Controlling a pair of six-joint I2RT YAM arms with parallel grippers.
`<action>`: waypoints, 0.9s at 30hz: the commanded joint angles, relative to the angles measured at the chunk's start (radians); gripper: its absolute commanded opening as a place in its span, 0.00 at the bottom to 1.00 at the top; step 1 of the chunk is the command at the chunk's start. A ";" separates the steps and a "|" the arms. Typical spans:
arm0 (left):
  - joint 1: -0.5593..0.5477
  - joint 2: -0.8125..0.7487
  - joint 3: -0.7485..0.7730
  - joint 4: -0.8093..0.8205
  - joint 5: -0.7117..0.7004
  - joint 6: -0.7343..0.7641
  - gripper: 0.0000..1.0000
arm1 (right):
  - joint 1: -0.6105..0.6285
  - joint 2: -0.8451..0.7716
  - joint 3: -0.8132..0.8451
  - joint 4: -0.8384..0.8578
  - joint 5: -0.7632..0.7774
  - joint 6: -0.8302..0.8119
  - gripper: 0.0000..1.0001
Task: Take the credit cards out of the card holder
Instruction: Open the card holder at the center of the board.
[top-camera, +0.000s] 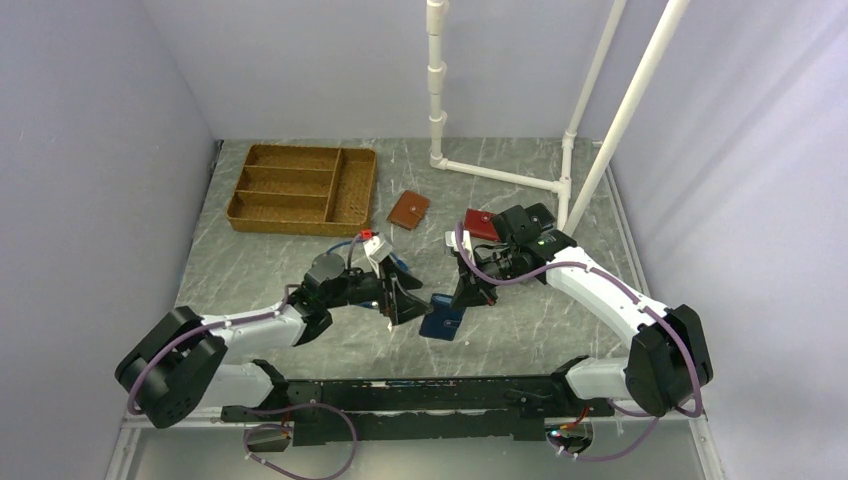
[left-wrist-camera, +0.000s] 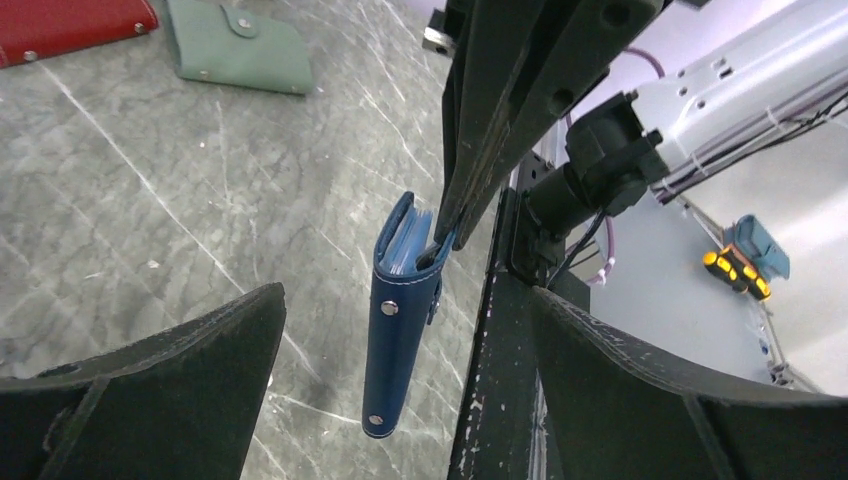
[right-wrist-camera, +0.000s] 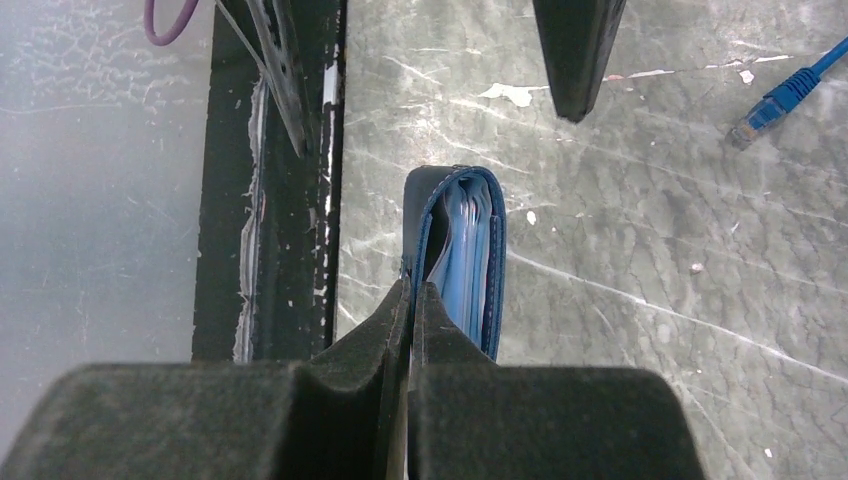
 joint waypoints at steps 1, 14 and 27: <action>-0.039 0.044 0.014 0.043 -0.025 0.073 0.95 | -0.001 -0.010 0.049 0.003 -0.061 -0.033 0.00; -0.141 0.198 0.045 0.076 -0.113 0.086 0.82 | -0.001 -0.017 0.050 0.002 -0.062 -0.040 0.00; -0.141 0.220 -0.017 0.193 -0.182 -0.106 0.00 | -0.002 -0.028 0.036 0.041 0.036 -0.009 0.35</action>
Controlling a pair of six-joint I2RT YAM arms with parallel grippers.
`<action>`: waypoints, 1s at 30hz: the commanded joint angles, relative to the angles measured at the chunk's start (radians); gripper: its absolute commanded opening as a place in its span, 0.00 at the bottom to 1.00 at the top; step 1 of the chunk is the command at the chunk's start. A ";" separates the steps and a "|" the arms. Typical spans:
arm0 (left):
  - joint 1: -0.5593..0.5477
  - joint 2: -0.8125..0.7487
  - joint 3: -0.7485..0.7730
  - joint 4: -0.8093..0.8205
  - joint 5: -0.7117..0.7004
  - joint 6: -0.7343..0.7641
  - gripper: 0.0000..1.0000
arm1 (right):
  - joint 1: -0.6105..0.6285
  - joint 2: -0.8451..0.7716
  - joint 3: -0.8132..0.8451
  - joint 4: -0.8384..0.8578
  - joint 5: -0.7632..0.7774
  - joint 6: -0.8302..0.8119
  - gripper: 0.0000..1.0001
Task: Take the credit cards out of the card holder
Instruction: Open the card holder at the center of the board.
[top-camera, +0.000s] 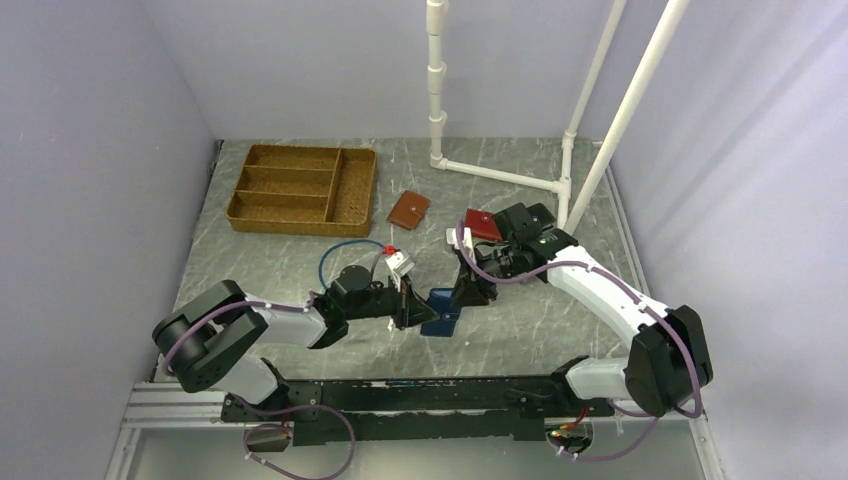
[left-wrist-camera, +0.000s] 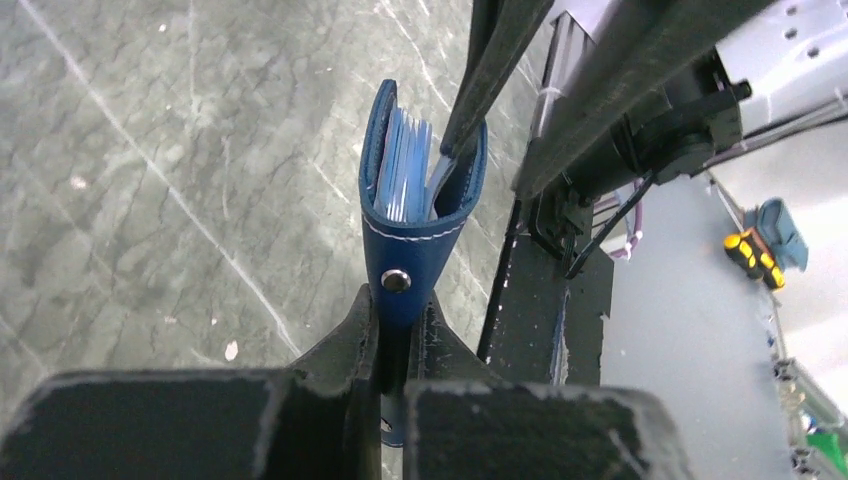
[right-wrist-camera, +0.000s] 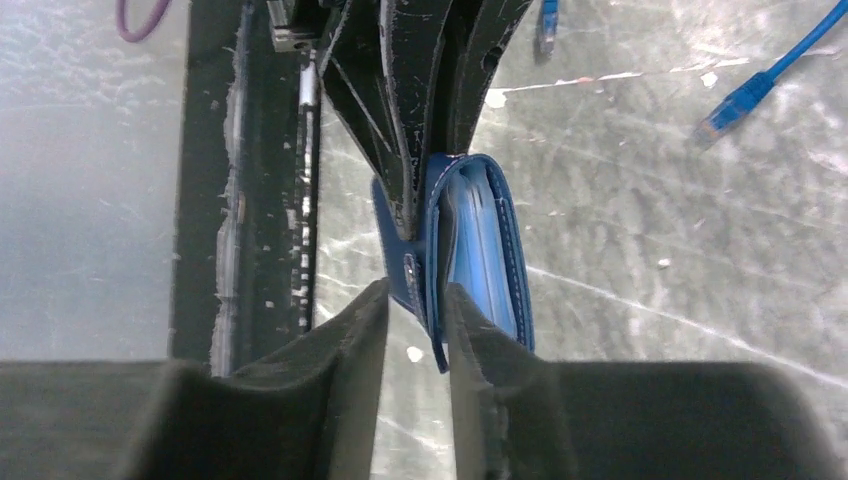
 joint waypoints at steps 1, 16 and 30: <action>0.001 -0.015 -0.035 0.116 -0.082 -0.138 0.00 | 0.005 -0.038 0.027 0.031 0.043 -0.002 0.49; 0.001 0.054 0.123 -0.214 -0.123 -0.593 0.00 | 0.004 -0.161 -0.069 -0.037 0.075 -0.282 0.84; -0.032 0.079 0.236 -0.411 -0.219 -0.596 0.00 | -0.002 -0.192 -0.080 -0.071 0.102 -0.373 0.84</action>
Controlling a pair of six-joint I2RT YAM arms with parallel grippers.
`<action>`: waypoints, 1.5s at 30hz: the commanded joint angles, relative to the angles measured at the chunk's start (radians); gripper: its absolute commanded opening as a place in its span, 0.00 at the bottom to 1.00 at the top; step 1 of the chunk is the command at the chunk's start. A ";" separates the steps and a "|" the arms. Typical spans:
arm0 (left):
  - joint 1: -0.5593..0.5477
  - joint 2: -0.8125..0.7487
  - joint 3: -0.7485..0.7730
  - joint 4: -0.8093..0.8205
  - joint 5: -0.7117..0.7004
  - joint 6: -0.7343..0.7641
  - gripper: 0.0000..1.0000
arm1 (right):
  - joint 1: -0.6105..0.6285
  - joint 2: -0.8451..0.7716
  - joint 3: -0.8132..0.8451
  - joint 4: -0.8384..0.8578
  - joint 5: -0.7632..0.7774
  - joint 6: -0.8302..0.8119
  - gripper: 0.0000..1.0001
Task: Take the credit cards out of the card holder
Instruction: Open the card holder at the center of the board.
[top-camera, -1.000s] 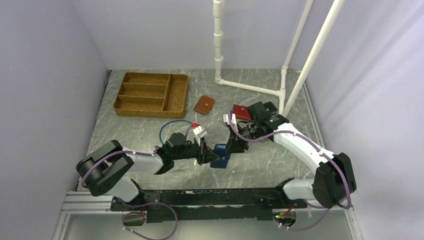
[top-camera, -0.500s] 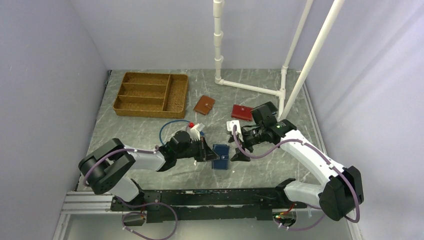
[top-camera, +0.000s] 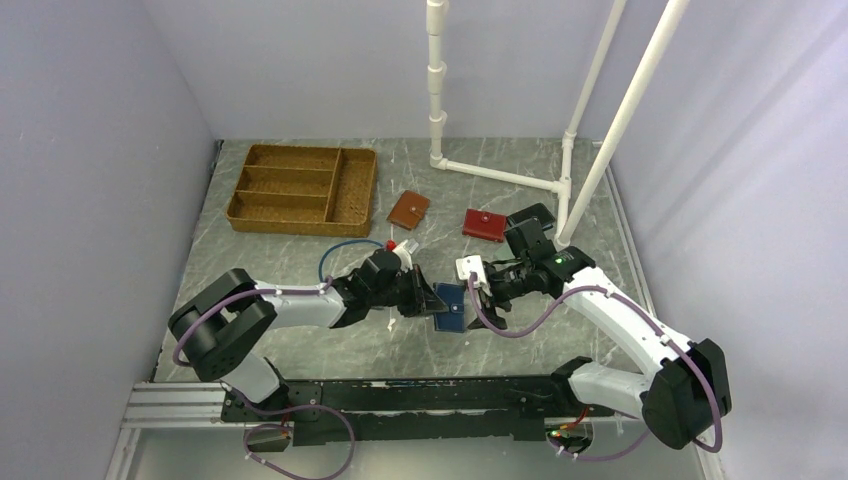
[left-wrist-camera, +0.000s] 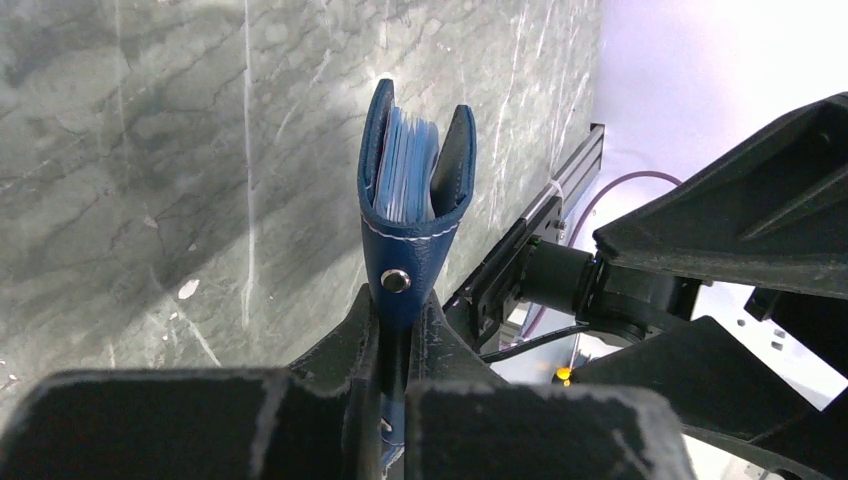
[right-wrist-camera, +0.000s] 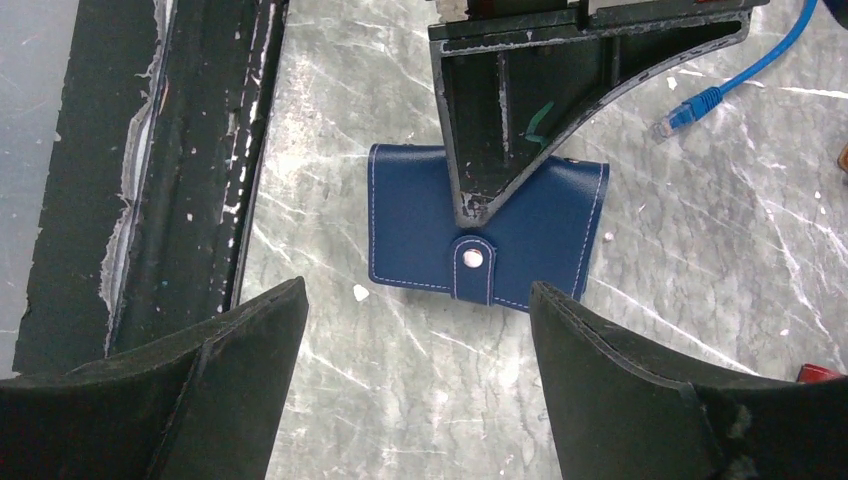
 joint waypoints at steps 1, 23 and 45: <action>-0.008 0.002 0.003 0.076 -0.031 -0.010 0.00 | -0.005 -0.024 0.025 -0.002 -0.001 -0.024 0.84; -0.032 -0.038 -0.067 0.222 -0.059 -0.085 0.00 | -0.017 -0.031 0.009 0.010 0.007 -0.025 0.81; -0.052 -0.052 -0.074 0.259 -0.077 -0.129 0.00 | 0.003 -0.027 -0.011 0.029 0.013 -0.032 0.78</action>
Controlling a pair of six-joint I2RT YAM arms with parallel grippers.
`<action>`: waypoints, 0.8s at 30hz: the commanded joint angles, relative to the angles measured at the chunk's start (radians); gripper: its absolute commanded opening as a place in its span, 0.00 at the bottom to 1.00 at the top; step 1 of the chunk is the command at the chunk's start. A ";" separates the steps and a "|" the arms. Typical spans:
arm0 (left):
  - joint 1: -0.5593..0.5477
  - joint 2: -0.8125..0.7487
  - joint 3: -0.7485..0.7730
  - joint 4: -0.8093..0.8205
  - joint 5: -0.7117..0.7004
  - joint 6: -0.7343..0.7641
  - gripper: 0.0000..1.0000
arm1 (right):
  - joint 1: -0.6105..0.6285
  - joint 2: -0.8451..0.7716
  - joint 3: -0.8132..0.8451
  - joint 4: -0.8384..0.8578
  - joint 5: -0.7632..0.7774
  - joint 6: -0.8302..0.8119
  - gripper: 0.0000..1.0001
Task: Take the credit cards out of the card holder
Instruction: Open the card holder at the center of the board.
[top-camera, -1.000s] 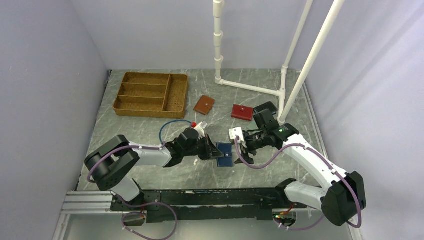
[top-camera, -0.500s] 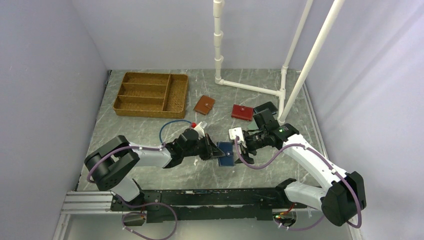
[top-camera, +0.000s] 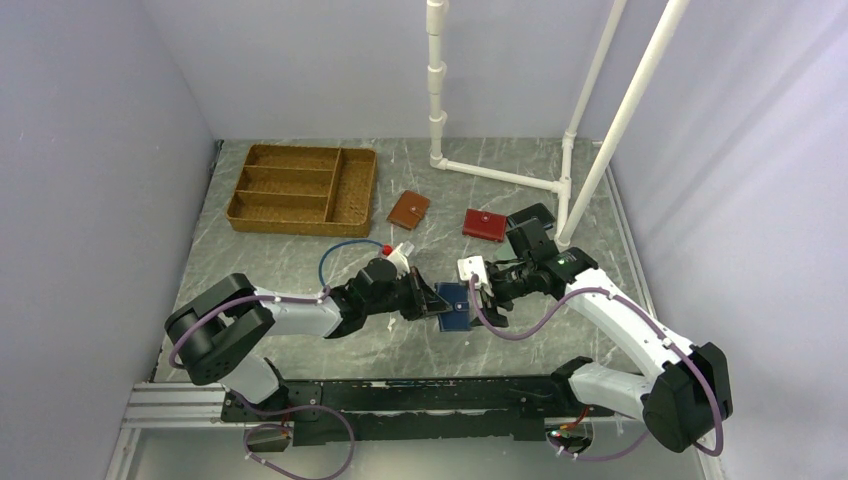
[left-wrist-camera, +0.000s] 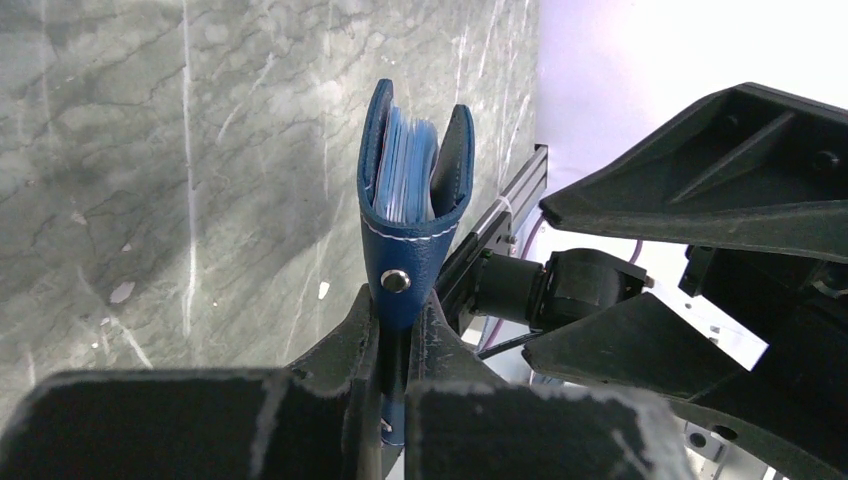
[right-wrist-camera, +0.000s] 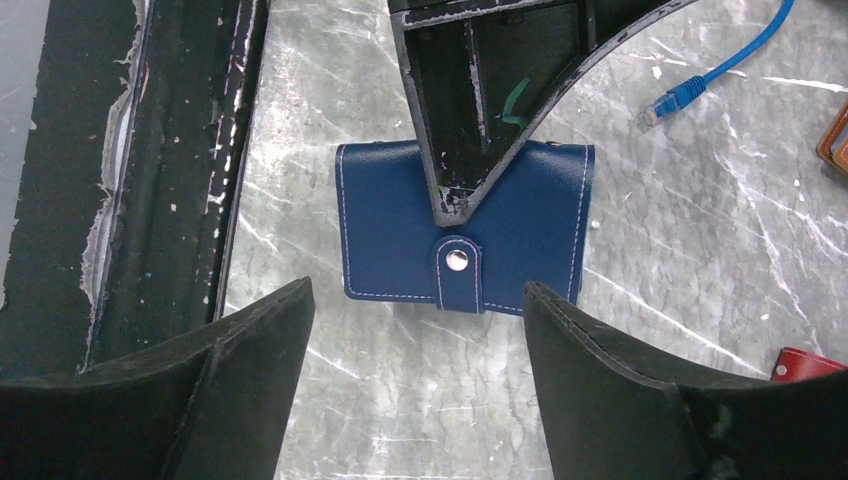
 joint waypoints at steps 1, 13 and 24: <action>-0.009 -0.027 -0.001 0.099 -0.008 -0.036 0.00 | 0.020 -0.012 -0.015 0.044 -0.003 -0.008 0.77; -0.013 -0.055 -0.010 0.149 -0.003 -0.102 0.00 | 0.077 0.000 -0.049 0.180 0.158 0.085 0.66; -0.023 -0.063 -0.010 0.180 0.005 -0.106 0.00 | 0.127 0.026 -0.069 0.207 0.217 0.081 0.53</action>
